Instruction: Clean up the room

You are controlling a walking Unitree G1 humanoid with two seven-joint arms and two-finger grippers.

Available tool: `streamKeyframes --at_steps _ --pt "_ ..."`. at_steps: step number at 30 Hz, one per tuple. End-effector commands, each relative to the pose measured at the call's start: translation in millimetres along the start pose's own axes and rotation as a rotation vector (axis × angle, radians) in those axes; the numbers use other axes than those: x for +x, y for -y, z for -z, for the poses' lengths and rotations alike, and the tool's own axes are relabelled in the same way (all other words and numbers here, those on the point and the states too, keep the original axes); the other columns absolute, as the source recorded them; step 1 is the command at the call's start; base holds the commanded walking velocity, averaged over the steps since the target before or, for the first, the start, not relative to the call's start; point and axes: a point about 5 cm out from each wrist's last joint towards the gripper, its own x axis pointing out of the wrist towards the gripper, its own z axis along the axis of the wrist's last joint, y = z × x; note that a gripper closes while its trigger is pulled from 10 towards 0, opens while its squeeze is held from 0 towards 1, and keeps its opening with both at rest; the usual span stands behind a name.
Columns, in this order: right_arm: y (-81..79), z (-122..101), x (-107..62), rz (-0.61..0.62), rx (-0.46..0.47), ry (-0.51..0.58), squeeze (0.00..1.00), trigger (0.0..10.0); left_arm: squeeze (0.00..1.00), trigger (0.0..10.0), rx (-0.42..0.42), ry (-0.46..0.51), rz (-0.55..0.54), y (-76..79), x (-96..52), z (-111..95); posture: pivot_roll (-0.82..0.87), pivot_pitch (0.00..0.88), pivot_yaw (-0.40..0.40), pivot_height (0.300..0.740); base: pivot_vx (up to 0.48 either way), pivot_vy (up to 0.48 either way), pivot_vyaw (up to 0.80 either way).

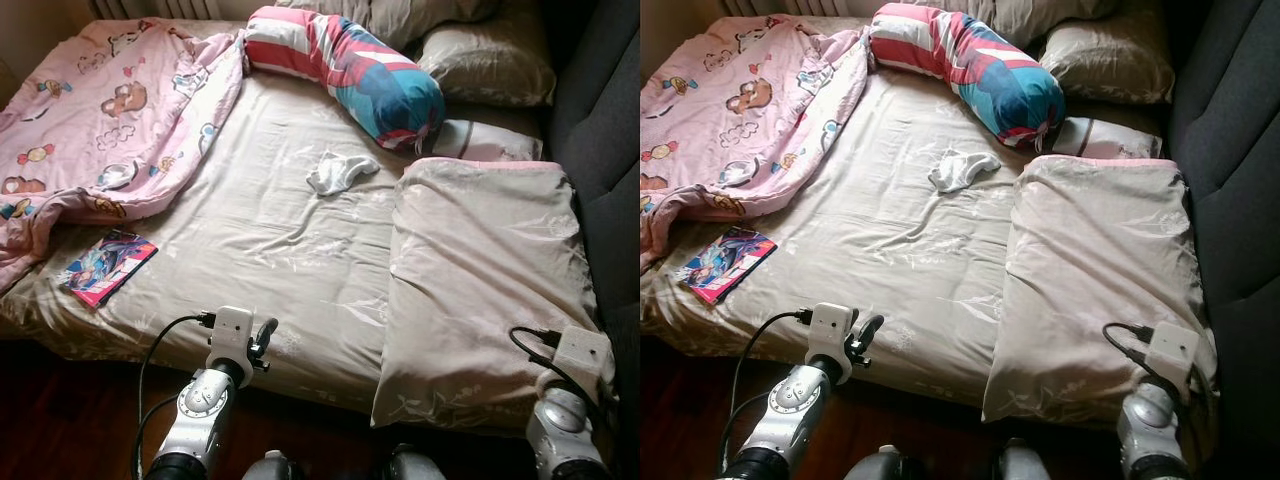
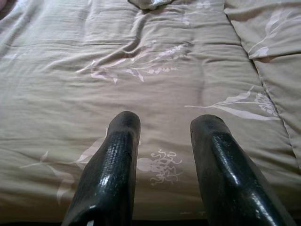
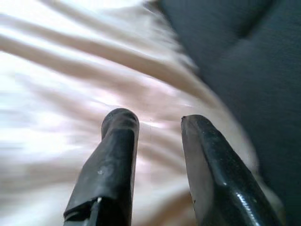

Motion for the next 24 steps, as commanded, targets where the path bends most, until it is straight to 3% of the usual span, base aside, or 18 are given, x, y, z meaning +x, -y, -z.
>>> streamKeyframes --at_steps 1,2,3,7,9,12,17,21,24 --pt "-9.0 0 -4.5 -0.078 0.019 0.031 0.85 10.0 0.0 10.0 -0.002 -0.027 -0.019 -5.0 -6.8 10 -0.04 0.163 0.038 0.69 0.0 0.0 0.0" --pt "-15.5 -1 -6.6 -0.12 0.029 0.051 0.29 10.0 0.0 10.0 -0.002 -0.019 -0.024 -5.2 -6.8 9 -0.04 0.161 0.038 0.69 0.0 0.0 0.0" --pt "-20.8 -2 -8.7 -0.153 0.037 0.066 0.0 10.0 0.0 10.0 -0.004 -0.01 -0.028 -5.4 -6.8 8 -0.04 0.161 0.038 0.69 0.0 0.0 0.0" --pt "-43.1 -1 -20.9 -0.305 0.092 0.099 0.0 10.0 0.0 10.0 -0.007 0.006 -0.04 -7.1 -7.1 6 -0.05 0.15 0.035 0.69 0.0 0.0 0.0" --pt "-55.7 9 -29.0 -0.413 0.101 0.042 0.0 10.0 0.0 10.0 -0.013 0.0 -0.054 -10.1 -8.0 8 -0.05 0.148 0.034 0.69 0.0 0.0 0.0" --pt "-67.7 28 -41.1 -0.543 0.029 -0.053 0.0 10.0 0.0 10.0 -0.05 -0.032 -0.09 -13.6 -11.4 16 -0.07 0.124 0.036 0.69 0.0 0.0 0.0" --pt "-69.6 48 -50.3 -0.615 -0.069 -0.167 0.0 10.0 0.0 10.0 -0.078 -0.139 -0.157 -23.5 -19.4 36 -0.08 0.078 0.037 0.69 0.0 0.0 0.0" --pt "-67.9 53 -51.4 -0.613 -0.081 -0.196 0.0 10.0 0.0 10.0 -0.102 -0.171 -0.178 -27.3 -22.0 42 -0.07 0.065 0.033 0.69 0.0 0.0 0.0" --pt "-64.8 60 -53.4 -0.612 -0.087 -0.256 0.0 10.0 0.0 10.0 -0.124 -0.259 -0.196 -31.6 -28.2 55 -0.07 0.037 0.037 0.69 0.0 0.0 0.0"
